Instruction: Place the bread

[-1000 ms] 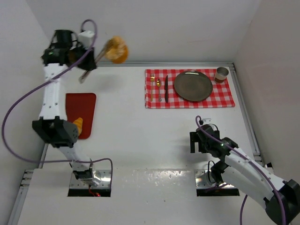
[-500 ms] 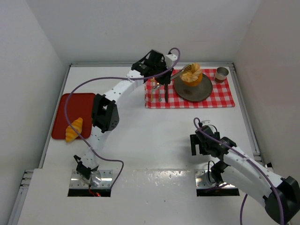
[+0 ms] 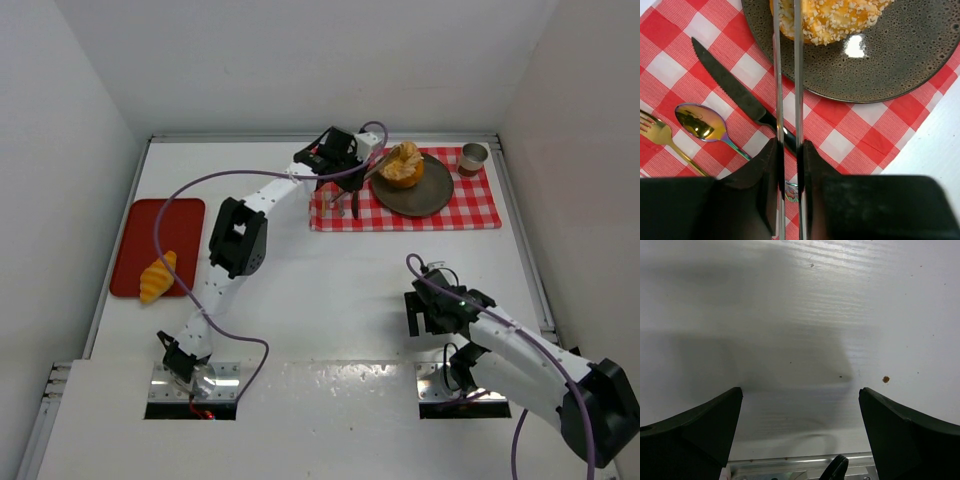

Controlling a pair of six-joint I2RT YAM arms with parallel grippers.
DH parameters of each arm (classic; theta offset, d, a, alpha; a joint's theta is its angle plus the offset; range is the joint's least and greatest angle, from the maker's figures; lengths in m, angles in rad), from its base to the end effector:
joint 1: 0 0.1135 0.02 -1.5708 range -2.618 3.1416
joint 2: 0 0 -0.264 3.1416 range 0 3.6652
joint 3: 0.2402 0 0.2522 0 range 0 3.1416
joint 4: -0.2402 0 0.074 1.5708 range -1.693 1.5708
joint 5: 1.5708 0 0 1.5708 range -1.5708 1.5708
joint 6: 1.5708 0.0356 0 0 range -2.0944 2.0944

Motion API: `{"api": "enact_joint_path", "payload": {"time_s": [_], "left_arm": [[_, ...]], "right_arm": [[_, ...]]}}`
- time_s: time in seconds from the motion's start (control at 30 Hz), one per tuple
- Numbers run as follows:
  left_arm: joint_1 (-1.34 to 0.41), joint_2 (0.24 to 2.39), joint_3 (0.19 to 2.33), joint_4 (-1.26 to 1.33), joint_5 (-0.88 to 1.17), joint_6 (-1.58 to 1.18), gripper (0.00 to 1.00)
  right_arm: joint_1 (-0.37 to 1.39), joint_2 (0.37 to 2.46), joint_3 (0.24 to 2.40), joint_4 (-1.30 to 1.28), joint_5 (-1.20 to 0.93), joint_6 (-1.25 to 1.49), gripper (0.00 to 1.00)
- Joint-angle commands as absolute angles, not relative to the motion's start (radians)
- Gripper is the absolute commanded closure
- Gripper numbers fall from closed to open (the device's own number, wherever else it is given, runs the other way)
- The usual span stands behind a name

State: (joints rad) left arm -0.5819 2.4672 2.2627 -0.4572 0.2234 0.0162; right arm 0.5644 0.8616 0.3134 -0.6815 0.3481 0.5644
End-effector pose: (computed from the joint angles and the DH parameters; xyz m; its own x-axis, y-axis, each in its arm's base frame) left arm 0.4669 -0.3166 0.2205 -0.5022 0.3493 -0.7911 0.6902 0.7130 -0.1233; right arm 0.1116 0.0563 0.1361 -0.8901 0.0316 -0.4546 0.0825 0.9923 -0.0927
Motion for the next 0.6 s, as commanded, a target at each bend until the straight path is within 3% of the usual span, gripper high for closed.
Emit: {"api": "enact_joint_path", "payload": {"time_s": [0.0,0.1,0.2,0.33,0.57], "left_arm": [[-0.58,2.43,2.266,-0.4,0.242,0.0,0.73],[-0.571,2.407,2.266,-0.4,0.284,-0.02,0.52],[-0.571,2.382,2.266,-0.4,0.295,-0.02,0.44],[-0.561,2.358,2.266,-0.4,0.295,-0.02,0.4],[-0.541,2.309,2.307,-0.41,0.316,-0.052,0.4]], "right_arm": [[0.564,0.894,0.342,-0.664,0.333,0.551,0.01],[0.561,0.905,0.344,-0.666,0.327,0.558,0.01],[0.563,0.904,0.336,-0.664,0.314,0.566,0.01],[0.563,0.894,0.334,-0.664,0.305,0.572,0.01],[0.563,0.862,0.333,-0.684,0.293,0.575,0.01]]}}
